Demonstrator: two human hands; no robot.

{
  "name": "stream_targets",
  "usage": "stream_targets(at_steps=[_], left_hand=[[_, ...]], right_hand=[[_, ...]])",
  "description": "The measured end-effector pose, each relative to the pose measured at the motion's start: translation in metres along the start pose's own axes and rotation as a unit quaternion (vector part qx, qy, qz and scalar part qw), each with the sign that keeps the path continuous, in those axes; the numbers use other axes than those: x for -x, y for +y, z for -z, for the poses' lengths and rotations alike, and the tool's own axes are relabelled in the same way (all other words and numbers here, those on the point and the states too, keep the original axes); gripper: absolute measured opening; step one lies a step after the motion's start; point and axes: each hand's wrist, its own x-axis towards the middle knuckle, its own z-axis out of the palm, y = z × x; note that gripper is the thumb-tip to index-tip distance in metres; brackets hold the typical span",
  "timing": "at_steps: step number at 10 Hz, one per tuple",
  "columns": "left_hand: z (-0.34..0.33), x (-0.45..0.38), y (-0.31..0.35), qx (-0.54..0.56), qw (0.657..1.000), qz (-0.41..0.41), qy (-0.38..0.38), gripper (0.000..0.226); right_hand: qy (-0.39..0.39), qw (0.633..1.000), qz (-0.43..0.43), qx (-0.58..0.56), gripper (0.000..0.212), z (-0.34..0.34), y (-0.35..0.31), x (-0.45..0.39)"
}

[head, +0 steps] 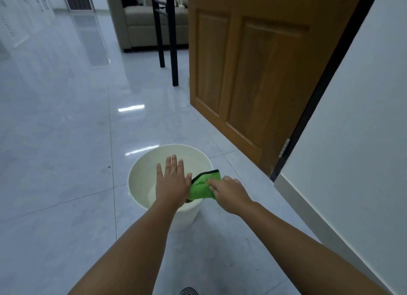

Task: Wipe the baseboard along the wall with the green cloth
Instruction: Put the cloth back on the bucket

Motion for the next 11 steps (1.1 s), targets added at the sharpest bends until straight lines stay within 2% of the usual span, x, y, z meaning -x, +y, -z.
stream_targets(at_steps=[2, 3, 4, 6, 11], left_hand=[[-0.006, 0.003, -0.008, -0.012, 1.0, 0.012, -0.018, 0.06], [-0.004, 0.002, -0.009, -0.01, 1.0, 0.008, -0.013, 0.06], [-0.003, 0.002, -0.012, -0.013, 1.0, 0.003, -0.01, 0.06], [-0.006, 0.002, -0.015, -0.017, 1.0, 0.0, -0.022, 0.06], [-0.007, 0.003, -0.015, -0.022, 0.999, -0.002, -0.031, 0.06]], right_hand=[[-0.113, 0.993, -0.013, -0.017, 0.052, -0.027, 0.013, -0.006], [-0.084, 0.993, -0.023, -0.079, 0.051, -0.034, 0.015, -0.009], [-0.03, 0.981, -0.044, -0.187, 0.046, -0.041, 0.01, -0.006], [0.0, 0.992, -0.054, -0.117, 0.049, -0.031, 0.01, -0.008], [0.007, 0.996, -0.048, -0.07, 0.061, -0.028, 0.017, -0.002]])
